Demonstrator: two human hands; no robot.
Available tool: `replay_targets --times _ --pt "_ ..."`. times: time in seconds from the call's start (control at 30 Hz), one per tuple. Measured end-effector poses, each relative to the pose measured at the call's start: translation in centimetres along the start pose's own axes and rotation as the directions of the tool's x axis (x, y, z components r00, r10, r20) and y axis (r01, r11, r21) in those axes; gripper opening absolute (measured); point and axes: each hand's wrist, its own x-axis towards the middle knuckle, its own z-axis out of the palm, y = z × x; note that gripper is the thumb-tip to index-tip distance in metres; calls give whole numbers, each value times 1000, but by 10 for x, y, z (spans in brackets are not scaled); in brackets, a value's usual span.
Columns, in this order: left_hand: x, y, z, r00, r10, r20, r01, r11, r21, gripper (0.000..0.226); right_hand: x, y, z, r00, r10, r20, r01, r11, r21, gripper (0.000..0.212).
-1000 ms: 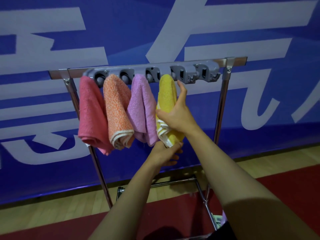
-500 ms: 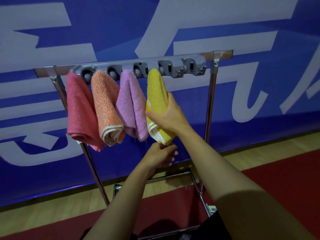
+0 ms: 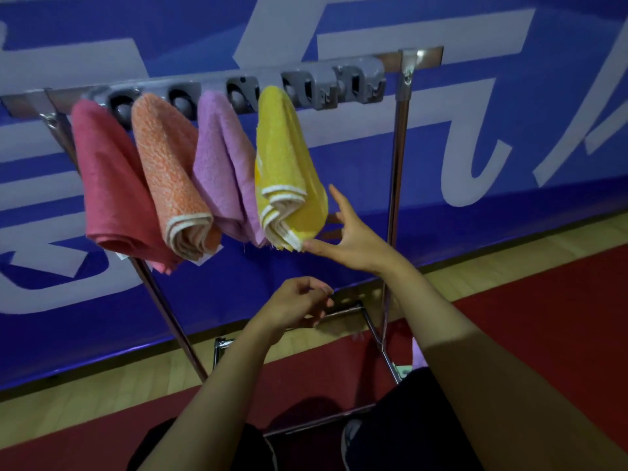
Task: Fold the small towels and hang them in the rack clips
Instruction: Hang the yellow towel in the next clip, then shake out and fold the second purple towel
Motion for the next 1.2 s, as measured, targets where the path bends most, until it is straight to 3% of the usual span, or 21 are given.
replay_targets --times 0.23,0.37,0.47,0.6,0.63,0.7,0.83,0.93,1.13,1.2 --pt "25 -44 29 997 -71 43 67 995 77 12 -21 105 -3 978 207 -36 -203 974 102 96" --pt "48 -87 41 993 -106 58 96 985 146 9 -29 176 -10 916 393 -74 -362 894 265 39" --pt "69 -120 47 983 -174 65 161 973 168 12 -40 236 -5 835 536 -121 -475 815 331 20" --pt "99 -156 63 963 -256 80 238 953 189 15 -64 328 8 689 723 -50 -652 649 391 23" --pt "107 -166 68 955 -281 94 259 945 198 17 -72 353 13 650 758 -51 -700 623 349 15" --pt "122 -184 79 938 -322 126 291 933 213 17 -88 392 29 562 820 -107 -786 570 238 22" --pt "144 -217 97 908 -381 172 344 915 211 18 -120 438 60 474 866 -161 -878 478 -13 32" --pt "154 -241 105 902 -385 194 338 911 235 19 -138 473 74 476 859 -190 -878 449 -169 35" --pt "165 -267 105 906 -378 193 305 897 320 23 -143 524 85 425 889 -168 -905 414 -95 43" --pt "165 -265 106 905 -380 193 313 900 303 23 -138 526 86 482 870 -106 -870 460 -181 43"
